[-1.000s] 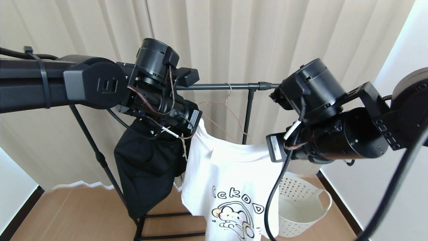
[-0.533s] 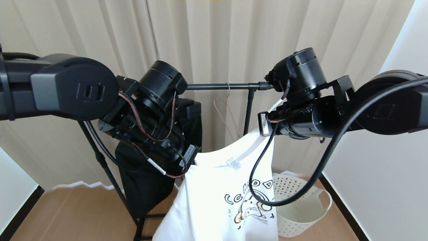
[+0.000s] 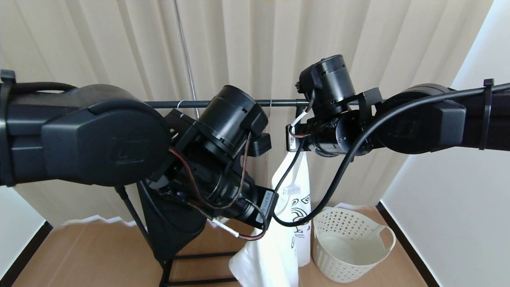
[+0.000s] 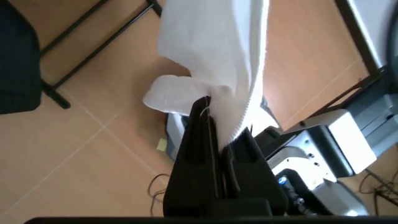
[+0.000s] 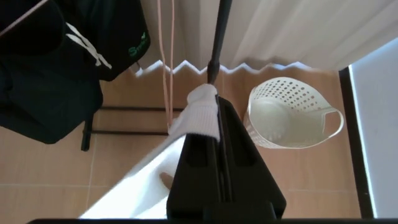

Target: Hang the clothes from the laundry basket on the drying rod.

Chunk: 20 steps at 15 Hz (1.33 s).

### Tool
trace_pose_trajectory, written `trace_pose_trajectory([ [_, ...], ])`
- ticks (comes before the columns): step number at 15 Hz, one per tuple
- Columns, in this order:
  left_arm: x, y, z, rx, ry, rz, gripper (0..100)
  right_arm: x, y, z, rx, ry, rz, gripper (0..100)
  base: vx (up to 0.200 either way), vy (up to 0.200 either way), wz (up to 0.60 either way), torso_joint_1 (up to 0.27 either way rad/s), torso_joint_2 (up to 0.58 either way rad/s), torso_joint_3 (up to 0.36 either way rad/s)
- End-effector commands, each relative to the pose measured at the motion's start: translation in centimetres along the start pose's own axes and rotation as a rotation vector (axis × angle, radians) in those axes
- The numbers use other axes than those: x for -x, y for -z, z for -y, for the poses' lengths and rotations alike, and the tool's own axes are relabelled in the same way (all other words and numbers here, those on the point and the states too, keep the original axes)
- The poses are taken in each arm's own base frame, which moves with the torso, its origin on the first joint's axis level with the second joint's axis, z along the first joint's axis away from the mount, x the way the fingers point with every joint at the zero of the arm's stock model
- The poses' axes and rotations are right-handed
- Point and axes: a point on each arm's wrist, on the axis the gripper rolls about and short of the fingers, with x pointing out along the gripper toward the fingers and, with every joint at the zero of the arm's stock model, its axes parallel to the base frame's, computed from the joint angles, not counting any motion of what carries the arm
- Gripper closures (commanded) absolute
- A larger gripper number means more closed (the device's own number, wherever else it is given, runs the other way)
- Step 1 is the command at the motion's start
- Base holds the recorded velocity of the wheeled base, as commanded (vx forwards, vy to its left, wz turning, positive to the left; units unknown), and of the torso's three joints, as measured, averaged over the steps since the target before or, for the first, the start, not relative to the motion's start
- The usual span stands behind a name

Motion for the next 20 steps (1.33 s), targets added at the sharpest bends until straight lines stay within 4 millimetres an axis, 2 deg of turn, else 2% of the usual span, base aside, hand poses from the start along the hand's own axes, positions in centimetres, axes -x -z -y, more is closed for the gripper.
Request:
trace_pose_trajectory([
  [1,-0.7,0.2,1.3,-0.011,0.024,-0.007,100,-0.5,0.3,-0.4,0.001,-0.001,-0.006,100,0.000,0.000,0.00,0.000,0.00,0.000],
  [2,-0.9,0.4,1.7,-0.007,0.030,-0.011,100,-0.8,0.3,-0.5,-0.009,-0.005,0.006,100,0.000,0.000,0.00,0.000,0.00,0.000],
  [5,-1.8,1.1,1.2,0.020,0.006,-0.048,100,-0.2,0.2,-0.2,-0.028,-0.002,0.005,100,0.000,0.000,0.00,0.000,0.00,0.000],
  [8,-1.0,1.4,-0.5,0.052,-0.008,0.008,100,3.4,1.0,2.8,-0.033,0.057,-0.002,100,0.000,0.000,0.00,0.000,0.00,0.000],
  [10,-1.2,1.1,-1.5,0.066,-0.023,0.042,100,4.3,1.0,4.4,-0.044,0.079,-0.003,100,0.000,0.000,0.00,0.000,0.00,0.000],
  [11,-1.8,0.6,-2.6,0.060,-0.043,0.067,0,4.8,1.5,5.7,-0.047,0.104,-0.015,100,0.000,0.000,0.00,0.000,0.00,0.000],
  [15,-2.7,-0.1,-3.3,0.000,-0.070,0.107,0,5.1,2.7,6.8,-0.046,0.117,-0.025,100,0.000,0.000,0.00,0.000,0.00,0.000],
  [16,-2.6,-0.3,-3.9,-0.036,-0.133,0.127,0,4.2,3.7,7.8,-0.068,0.137,-0.013,100,0.000,0.000,0.00,0.000,0.00,0.000],
  [17,-2.4,-0.5,-4.3,-0.059,-0.159,0.136,0,3.8,4.5,8.0,-0.071,0.137,-0.011,100,0.000,0.000,0.00,0.000,0.00,0.000],
  [20,-2.0,-2.2,-5.7,-0.088,-0.207,0.213,0,3.6,4.5,8.6,-0.027,0.147,0.021,100,0.000,0.000,0.00,0.000,0.00,0.000],
])
